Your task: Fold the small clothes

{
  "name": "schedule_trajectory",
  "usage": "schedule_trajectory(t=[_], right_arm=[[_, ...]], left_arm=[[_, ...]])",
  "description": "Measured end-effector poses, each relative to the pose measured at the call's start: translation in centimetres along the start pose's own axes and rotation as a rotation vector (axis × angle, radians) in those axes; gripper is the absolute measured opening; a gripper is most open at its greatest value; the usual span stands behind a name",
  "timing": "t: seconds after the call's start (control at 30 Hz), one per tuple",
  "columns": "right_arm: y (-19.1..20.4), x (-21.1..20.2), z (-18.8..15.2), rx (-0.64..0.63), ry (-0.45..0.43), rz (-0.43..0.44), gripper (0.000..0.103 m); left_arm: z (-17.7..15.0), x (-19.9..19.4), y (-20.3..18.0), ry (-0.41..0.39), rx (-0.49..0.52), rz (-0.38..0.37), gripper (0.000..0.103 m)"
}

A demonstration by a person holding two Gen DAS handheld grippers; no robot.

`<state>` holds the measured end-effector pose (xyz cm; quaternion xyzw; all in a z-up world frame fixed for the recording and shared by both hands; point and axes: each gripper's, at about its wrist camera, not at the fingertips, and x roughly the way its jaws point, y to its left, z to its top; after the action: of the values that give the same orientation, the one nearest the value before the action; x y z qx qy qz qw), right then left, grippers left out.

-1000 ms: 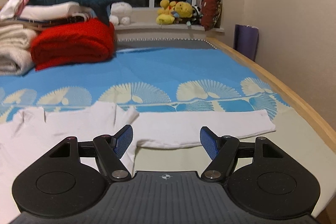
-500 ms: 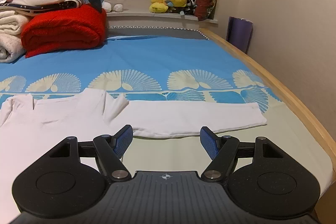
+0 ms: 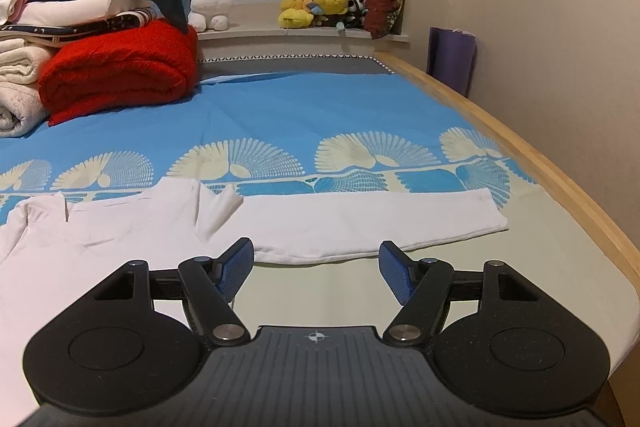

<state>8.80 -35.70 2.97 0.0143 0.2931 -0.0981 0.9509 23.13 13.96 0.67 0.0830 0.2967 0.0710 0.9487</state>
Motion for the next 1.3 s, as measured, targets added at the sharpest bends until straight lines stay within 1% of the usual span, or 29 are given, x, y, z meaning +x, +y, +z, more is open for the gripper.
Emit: schedule_trajectory(t=[0.03, 0.07, 0.1, 0.13, 0.17, 0.2, 0.23, 0.27, 0.4, 0.53, 0.6, 0.67, 0.73, 0.77, 0.8, 0.83, 0.87, 0.97, 1.03, 1.13, 1.17, 1.23, 1.3], right_arm=[[-0.1, 0.0, 0.0, 0.000, 0.001, 0.001, 0.068], [-0.1, 0.0, 0.0, 0.000, 0.004, 0.003, 0.066], [-0.2, 0.0, 0.0, 0.001, 0.007, 0.005, 0.064], [-0.2, 0.1, 0.0, 0.001, 0.010, 0.004, 0.064], [-0.3, 0.1, 0.0, 0.003, 0.014, 0.003, 0.062], [-0.3, 0.2, 0.0, 0.004, 0.018, 0.003, 0.061], [-0.2, 0.3, 0.0, 0.005, 0.021, 0.002, 0.060], [-0.1, 0.4, 0.0, 0.005, 0.025, 0.000, 0.060], [0.4, 0.2, 0.4, 0.016, 0.027, 0.003, 0.057], [1.5, -0.5, 1.1, 0.031, 0.003, 0.034, 0.057], [2.3, -0.6, 1.4, 0.024, -0.006, 0.039, 0.057], [3.5, -0.6, 1.7, 0.007, -0.014, 0.045, 0.055], [5.0, -0.4, 1.9, -0.021, -0.016, 0.055, 0.047], [5.9, -0.2, 2.0, -0.036, -0.011, 0.063, 0.036], [6.8, 0.1, 2.1, -0.049, 0.002, 0.082, 0.021], [7.6, 0.4, 2.2, -0.055, 0.015, 0.108, 0.015], [8.5, 0.6, 2.3, -0.059, 0.025, 0.139, 0.011], [11.9, 1.2, 2.7, -0.099, 0.023, 0.207, 0.011], [14.3, 1.8, 3.2, -0.126, 0.029, 0.264, 0.012], [18.3, 2.8, 4.3, -0.176, 0.035, 0.369, 0.013], [19.6, 3.1, 4.4, -0.195, 0.037, 0.391, 0.015], [22.4, 4.1, 4.6, -0.238, 0.050, 0.438, 0.018], [25.3, 5.3, 4.3, -0.278, 0.065, 0.481, 0.022]], left_arm=[[0.5, -0.8, -2.2, -0.006, 0.025, -0.082, 0.007], [1.0, -1.5, -4.2, 0.003, 0.032, -0.182, 0.009], [1.4, -2.1, -6.1, 0.013, 0.042, -0.295, 0.021], [1.8, -2.8, -7.5, 0.010, 0.056, -0.383, 0.041], [2.0, -3.2, -8.5, 0.001, 0.072, -0.430, 0.051], [2.3, -3.7, -9.4, -0.014, 0.083, -0.440, 0.059], [2.7, -3.7, -9.9, -0.019, 0.085, -0.422, 0.059], [3.0, -3.4, -10.0, -0.007, 0.070, -0.399, 0.059], [3.9, -0.3, -8.2, 0.114, -0.067, -0.306, 0.059], [4.0, 2.4, -5.7, 0.188, -0.110, -0.180, 0.059], [3.9, 3.1, -3.7, 0.219, -0.145, -0.153, 0.059], [4.1, 3.3, -2.4, 0.241, -0.191, -0.157, 0.059], [4.3, 3.0, -1.4, 0.259, -0.236, -0.168, 0.059], [4.3, 2.8, -0.9, 0.265, -0.256, -0.171, 0.059], [4.3, 2.2, -0.4, 0.268, -0.272, -0.173, 0.059], [4.2, 2.0, 0.1, 0.270, -0.285, -0.173, 0.059], [4.2, 2.0, 0.7, 0.275, -0.298, -0.170, 0.059], [4.0, 2.0, 2.1, 0.291, -0.341, -0.162, 0.059], [3.9, 2.2, 4.1, 0.302, -0.399, -0.149, 0.059], [3.6, 2.3, 7.7, 0.303, -0.519, -0.100, 0.059], [3.5, 2.4, 8.9, 0.303, -0.553, -0.075, 0.059], [3.2, 2.4, 10.9, 0.306, -0.605, -0.033, 0.059], [2.7, 2.7, 12.5, 0.320, -0.651, -0.008, 0.059]])
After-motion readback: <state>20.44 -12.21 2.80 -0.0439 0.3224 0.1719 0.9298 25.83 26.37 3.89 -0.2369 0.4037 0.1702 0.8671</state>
